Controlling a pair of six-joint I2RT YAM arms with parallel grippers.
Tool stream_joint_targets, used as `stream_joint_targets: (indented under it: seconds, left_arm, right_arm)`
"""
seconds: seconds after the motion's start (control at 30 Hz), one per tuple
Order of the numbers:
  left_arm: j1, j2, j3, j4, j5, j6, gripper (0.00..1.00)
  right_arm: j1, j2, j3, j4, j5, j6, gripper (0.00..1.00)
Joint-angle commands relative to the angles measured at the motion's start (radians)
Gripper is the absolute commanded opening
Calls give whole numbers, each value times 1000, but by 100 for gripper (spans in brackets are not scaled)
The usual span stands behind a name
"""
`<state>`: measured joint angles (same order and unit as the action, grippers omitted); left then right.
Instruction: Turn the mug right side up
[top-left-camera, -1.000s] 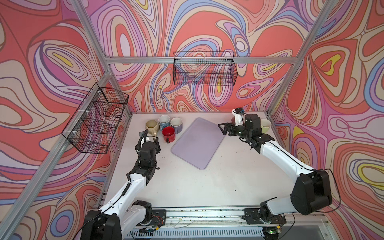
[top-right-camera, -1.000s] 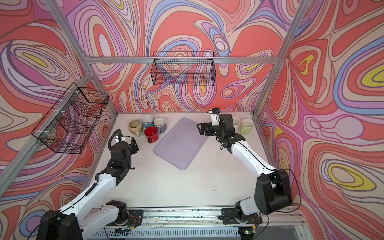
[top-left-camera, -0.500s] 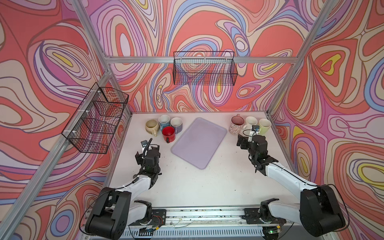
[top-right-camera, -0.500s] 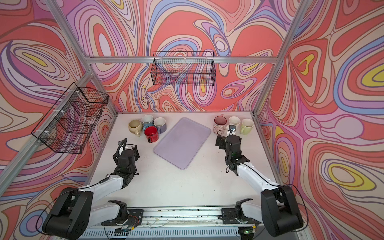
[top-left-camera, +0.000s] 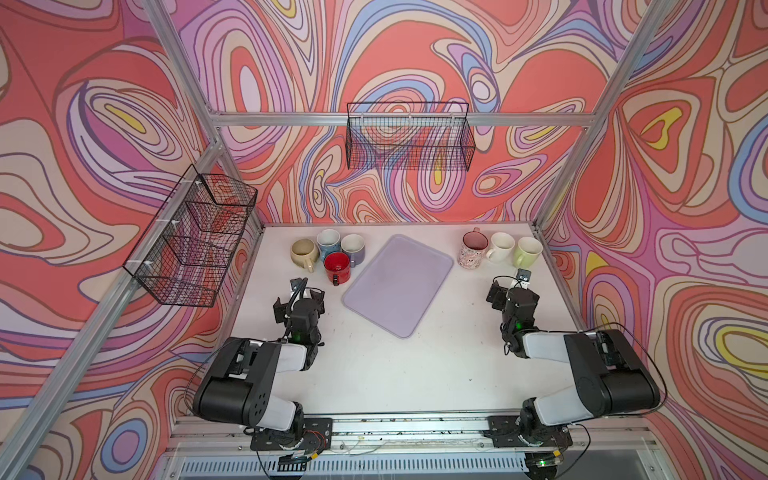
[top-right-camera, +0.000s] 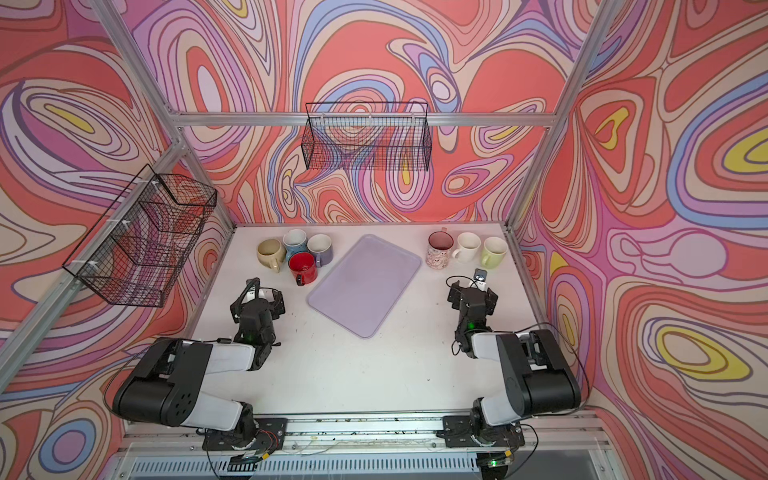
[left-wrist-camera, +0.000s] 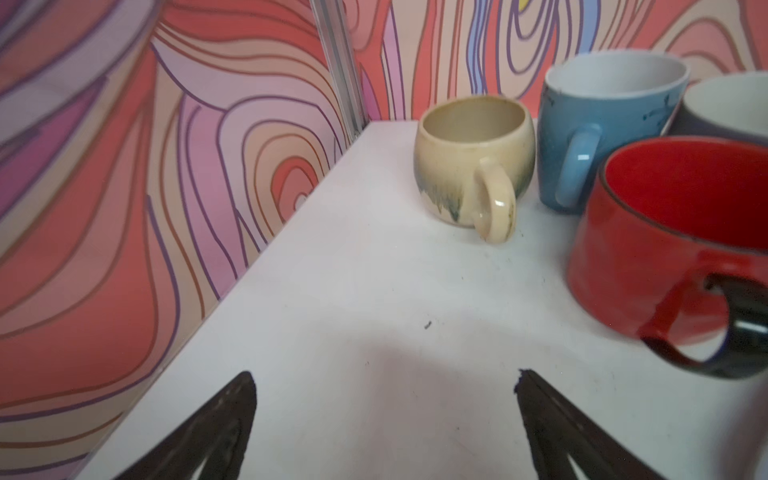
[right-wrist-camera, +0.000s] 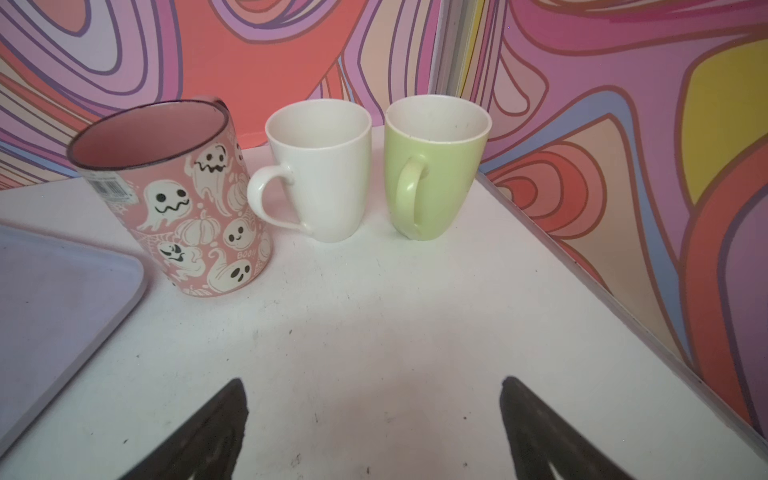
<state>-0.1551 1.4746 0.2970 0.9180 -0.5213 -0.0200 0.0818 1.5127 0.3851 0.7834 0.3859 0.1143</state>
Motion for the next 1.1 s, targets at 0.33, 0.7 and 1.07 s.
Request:
stream_joint_targets:
  seconds: [0.33, 0.7, 1.07]
  left_arm:
    - [70, 51, 53, -1, 236, -1, 100]
    - [71, 84, 55, 53, 229, 14, 100]
    - [71, 80, 56, 40, 231, 5, 100]
  right_arm:
    - [-85, 197, -26, 361, -182, -21, 98]
    - [-85, 202, 10, 307, -191, -32, 98]
    - [-85, 202, 38, 257, -208, -40, 98]
